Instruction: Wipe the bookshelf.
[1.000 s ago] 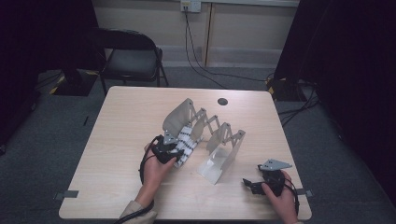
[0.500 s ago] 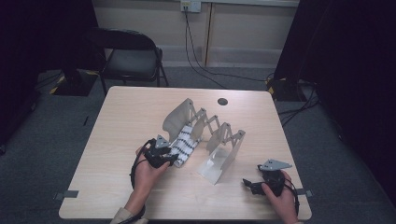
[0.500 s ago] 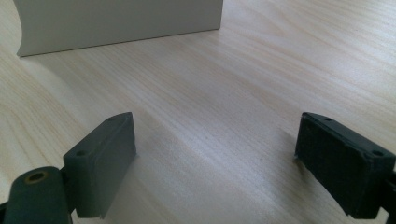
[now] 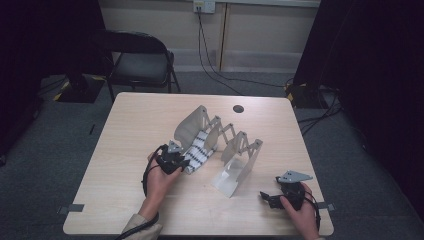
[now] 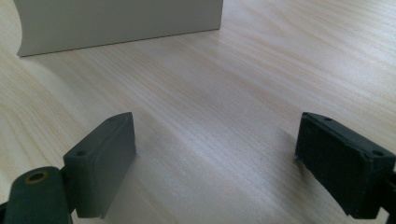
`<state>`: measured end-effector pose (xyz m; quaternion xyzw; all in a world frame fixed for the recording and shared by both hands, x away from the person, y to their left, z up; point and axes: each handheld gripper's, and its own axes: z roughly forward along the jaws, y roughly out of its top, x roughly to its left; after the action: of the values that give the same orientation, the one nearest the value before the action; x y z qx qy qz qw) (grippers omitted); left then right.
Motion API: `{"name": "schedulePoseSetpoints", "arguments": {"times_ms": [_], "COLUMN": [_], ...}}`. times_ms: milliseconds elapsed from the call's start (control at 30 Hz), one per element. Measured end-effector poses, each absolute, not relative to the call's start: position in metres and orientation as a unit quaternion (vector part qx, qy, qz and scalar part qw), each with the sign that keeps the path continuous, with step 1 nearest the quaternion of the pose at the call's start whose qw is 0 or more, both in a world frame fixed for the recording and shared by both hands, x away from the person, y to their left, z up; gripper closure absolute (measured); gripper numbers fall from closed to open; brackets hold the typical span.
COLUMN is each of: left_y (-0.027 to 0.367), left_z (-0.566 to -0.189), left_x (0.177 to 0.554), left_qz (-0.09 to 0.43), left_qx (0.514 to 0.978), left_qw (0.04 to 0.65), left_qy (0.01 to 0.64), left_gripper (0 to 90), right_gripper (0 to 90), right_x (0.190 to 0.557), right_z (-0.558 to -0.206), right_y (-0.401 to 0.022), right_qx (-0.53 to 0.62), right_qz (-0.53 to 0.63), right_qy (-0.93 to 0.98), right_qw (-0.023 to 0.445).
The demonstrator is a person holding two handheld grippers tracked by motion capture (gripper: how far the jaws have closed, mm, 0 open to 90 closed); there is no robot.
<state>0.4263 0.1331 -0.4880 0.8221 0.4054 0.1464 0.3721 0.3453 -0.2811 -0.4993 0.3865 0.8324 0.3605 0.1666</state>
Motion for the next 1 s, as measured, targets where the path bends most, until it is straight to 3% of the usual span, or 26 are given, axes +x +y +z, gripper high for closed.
{"name": "schedulePoseSetpoints", "arguments": {"times_ms": [600, 1000], "left_y": [0.157, 0.131], "left_z": [-0.485, -0.48], "left_x": [0.399, 0.419], "left_qz": [0.121, 0.118], "left_qx": [0.824, 0.823], "left_qw": [0.368, 0.386], "left_qy": [0.413, 0.399], "left_gripper": [78.6, 80.2], "right_gripper": [11.5, 11.5], "right_x": [0.345, 0.345], "right_z": [-0.499, -0.499], "right_y": [-0.281, -0.281], "right_qx": [0.386, 0.387], "right_qz": [0.36, 0.36], "right_qy": [0.832, 0.832], "right_qw": [0.167, 0.167]}}
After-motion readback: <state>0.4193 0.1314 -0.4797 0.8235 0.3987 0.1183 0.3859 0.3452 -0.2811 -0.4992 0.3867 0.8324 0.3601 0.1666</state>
